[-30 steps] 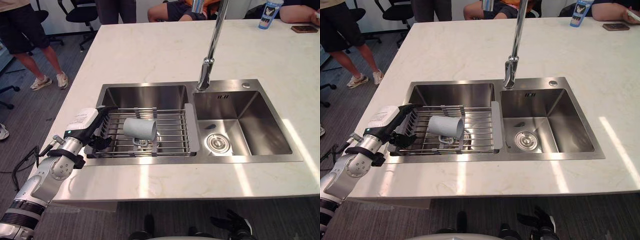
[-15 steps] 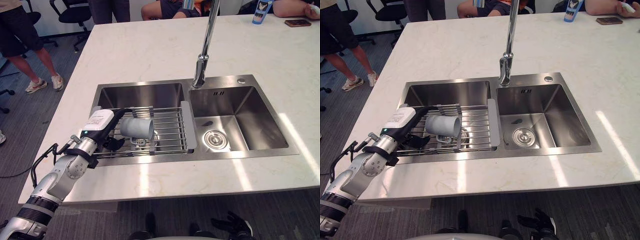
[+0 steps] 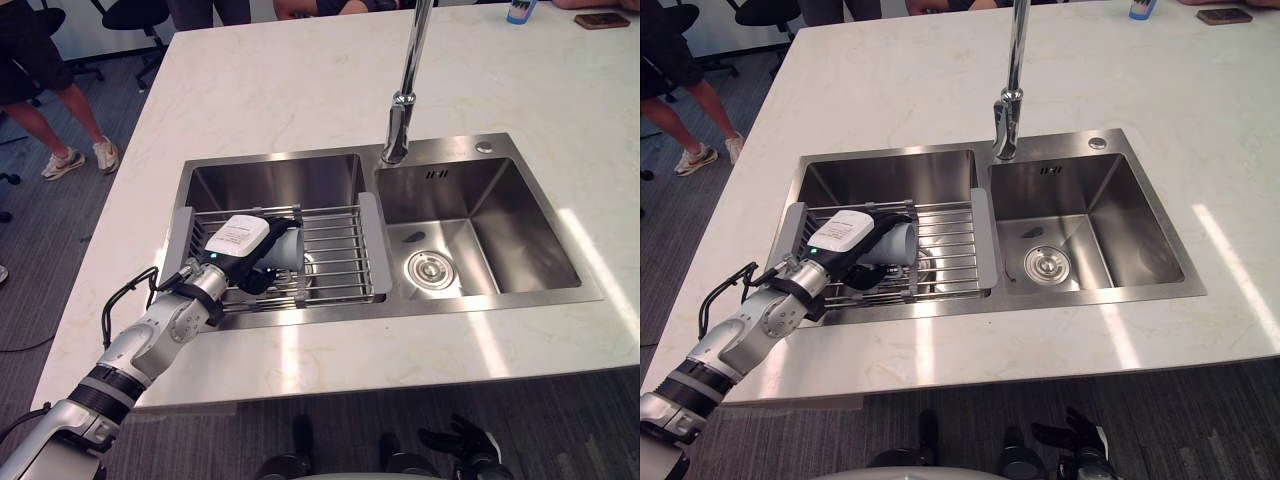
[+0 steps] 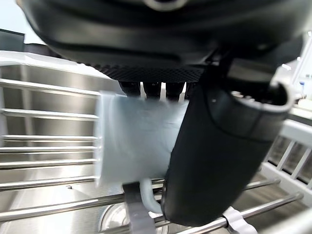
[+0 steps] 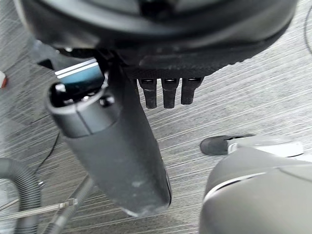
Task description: Walk over to the sink, pick up the cup, carry it to the dishwasher, place the cup inside the dishwasher, then close the dishwasher door
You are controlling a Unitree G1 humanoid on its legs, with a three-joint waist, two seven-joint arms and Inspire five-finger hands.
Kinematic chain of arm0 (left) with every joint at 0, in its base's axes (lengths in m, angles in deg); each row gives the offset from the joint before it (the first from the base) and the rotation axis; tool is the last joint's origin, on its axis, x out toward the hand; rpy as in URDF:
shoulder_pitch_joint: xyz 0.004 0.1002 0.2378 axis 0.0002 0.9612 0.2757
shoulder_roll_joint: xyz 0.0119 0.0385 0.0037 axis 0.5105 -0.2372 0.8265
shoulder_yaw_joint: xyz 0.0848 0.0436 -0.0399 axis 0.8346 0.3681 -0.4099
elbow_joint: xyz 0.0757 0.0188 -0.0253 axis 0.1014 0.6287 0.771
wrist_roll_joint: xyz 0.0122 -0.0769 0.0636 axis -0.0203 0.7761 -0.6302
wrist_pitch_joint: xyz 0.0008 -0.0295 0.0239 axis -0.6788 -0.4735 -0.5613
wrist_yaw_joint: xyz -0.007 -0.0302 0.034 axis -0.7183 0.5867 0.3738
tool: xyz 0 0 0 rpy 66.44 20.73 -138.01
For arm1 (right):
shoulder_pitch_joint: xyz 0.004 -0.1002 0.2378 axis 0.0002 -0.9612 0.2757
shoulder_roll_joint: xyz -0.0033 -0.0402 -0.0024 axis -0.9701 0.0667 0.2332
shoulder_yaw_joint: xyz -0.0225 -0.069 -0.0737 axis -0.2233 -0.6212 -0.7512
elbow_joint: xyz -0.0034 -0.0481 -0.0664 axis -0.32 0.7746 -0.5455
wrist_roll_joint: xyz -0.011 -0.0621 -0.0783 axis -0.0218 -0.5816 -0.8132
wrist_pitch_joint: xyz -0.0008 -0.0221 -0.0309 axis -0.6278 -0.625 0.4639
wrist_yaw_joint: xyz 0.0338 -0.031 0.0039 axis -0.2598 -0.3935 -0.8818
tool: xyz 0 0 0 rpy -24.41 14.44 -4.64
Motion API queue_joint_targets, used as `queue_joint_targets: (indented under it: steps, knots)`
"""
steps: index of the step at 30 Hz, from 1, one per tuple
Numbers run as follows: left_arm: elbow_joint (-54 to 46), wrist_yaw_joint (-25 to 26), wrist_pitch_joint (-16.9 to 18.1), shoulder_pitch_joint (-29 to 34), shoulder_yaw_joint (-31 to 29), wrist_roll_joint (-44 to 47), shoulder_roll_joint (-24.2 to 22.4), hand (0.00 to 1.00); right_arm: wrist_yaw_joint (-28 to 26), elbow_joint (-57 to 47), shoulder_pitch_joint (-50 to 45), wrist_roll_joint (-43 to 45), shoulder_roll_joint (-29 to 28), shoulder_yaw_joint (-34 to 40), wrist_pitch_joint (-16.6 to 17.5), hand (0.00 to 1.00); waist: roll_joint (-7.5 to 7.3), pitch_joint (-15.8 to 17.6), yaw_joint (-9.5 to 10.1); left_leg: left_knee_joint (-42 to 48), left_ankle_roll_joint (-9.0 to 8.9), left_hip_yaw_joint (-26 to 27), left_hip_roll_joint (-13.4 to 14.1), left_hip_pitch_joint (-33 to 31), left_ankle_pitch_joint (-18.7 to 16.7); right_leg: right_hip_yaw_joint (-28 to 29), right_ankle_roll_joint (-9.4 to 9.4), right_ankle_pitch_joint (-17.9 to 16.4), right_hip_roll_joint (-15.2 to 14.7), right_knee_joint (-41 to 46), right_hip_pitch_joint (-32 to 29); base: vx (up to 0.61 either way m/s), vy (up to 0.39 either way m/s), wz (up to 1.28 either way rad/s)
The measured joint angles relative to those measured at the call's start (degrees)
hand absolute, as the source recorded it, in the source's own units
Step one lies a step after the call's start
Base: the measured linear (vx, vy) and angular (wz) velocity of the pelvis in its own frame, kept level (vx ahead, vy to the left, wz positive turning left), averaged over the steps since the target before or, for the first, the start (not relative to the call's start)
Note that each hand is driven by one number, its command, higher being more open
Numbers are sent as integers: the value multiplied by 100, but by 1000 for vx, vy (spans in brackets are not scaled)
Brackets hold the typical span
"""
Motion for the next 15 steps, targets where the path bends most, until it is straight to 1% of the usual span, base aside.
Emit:
queue_joint_targets:
  steps: [3,7,12,15]
  knots:
    - [131,-13,-55,-311,156,-115,2,30,4,4,84,1,1,0,-2,90,26,22,-72,0,0,4,-5,0,0,2,-1,13,-2,-10,9,10,-2,0]
    - [301,-78,-66,-624,267,-87,-19,30,4,2,243,2,21,0,-1,90,68,72,-101,0,-1,31,2,3,-1,28,-8,71,5,-87,33,-5,-2,-5]
    - [304,-82,-121,-633,264,145,-32,30,2,3,290,2,25,-1,-4,90,71,136,-174,0,-1,34,1,27,0,25,-7,117,7,-161,100,0,0,0]
    - [299,-84,-156,-559,192,356,-177,30,1,6,280,2,24,-1,-30,90,70,148,-178,-1,-1,27,-1,78,-1,14,-7,117,5,-174,165,0,0,0]
